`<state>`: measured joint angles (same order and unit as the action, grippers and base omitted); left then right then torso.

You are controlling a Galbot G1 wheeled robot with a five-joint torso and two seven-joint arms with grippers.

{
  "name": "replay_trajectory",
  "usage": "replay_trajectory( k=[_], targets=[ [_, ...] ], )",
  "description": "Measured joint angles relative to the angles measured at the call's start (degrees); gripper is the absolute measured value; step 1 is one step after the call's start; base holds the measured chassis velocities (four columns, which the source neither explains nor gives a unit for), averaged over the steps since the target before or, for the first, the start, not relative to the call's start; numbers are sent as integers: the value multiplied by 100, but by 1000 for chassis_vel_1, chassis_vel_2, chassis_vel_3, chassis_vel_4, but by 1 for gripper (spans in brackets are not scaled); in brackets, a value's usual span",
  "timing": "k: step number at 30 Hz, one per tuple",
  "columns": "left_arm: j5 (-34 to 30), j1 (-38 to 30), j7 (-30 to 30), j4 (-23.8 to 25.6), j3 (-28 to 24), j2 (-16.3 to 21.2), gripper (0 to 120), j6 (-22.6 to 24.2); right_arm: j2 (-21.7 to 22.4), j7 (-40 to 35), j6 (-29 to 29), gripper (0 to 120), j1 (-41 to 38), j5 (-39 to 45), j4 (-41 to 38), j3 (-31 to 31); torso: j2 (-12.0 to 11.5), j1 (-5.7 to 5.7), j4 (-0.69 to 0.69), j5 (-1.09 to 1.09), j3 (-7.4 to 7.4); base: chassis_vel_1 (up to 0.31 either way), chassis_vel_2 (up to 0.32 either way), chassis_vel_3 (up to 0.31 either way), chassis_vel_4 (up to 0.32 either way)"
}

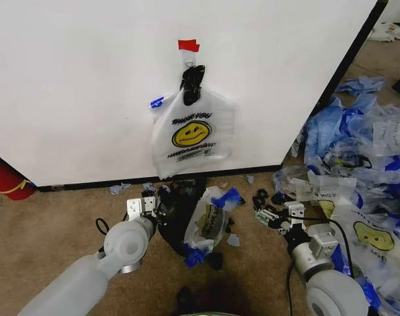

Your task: Pick up the garbage bag from the wall and place it over the trash bin.

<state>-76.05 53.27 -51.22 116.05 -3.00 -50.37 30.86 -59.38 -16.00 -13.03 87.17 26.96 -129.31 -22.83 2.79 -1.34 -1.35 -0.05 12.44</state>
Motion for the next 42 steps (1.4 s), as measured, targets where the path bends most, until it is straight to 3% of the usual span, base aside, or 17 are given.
replay_trajectory(
  k=[11, 23, 27, 33, 38, 42],
  targets=[
    [187, 180, 140, 53, 75, 50, 0, -4, -31, 5, 18, 100, 83, -57, -89, -14, 0, 0, -1, -2, 0, 0, 0, 0, 0],
    [226, 173, 218, 221, 160, 231, 39, 10, -71, 16, 20, 100, 123, -116, -164, -9, 0, -1, 0, -1, 1, 0, 0, 0, 0],
    [239, 89, 262, 318, 215, 283, 57, -42, -88, 20, 21, 100, 124, -124, -169, -8, 0, -1, 0, -2, 1, 0, 0, 0, 0],
    [591, -129, 359, 506, 239, 436, 75, -62, -95, 25, 22, 100, 108, -126, -169, -1, 0, -1, -1, -2, 1, 0, 0, 0, 0],
    [762, -459, 771, 996, 362, 739, 98, -94, -70, 24, 17, 100, 32, -95, -113, -27, 0, -1, -1, -1, 1, 0, 0, 0, 0],
    [639, -477, 1244, 1360, 473, 930, 100, -208, -68, 18, 4, 100, -29, -63, -48, -17, 0, -1, -1, 0, 1, 0, 0, 0, 0]
  ],
)
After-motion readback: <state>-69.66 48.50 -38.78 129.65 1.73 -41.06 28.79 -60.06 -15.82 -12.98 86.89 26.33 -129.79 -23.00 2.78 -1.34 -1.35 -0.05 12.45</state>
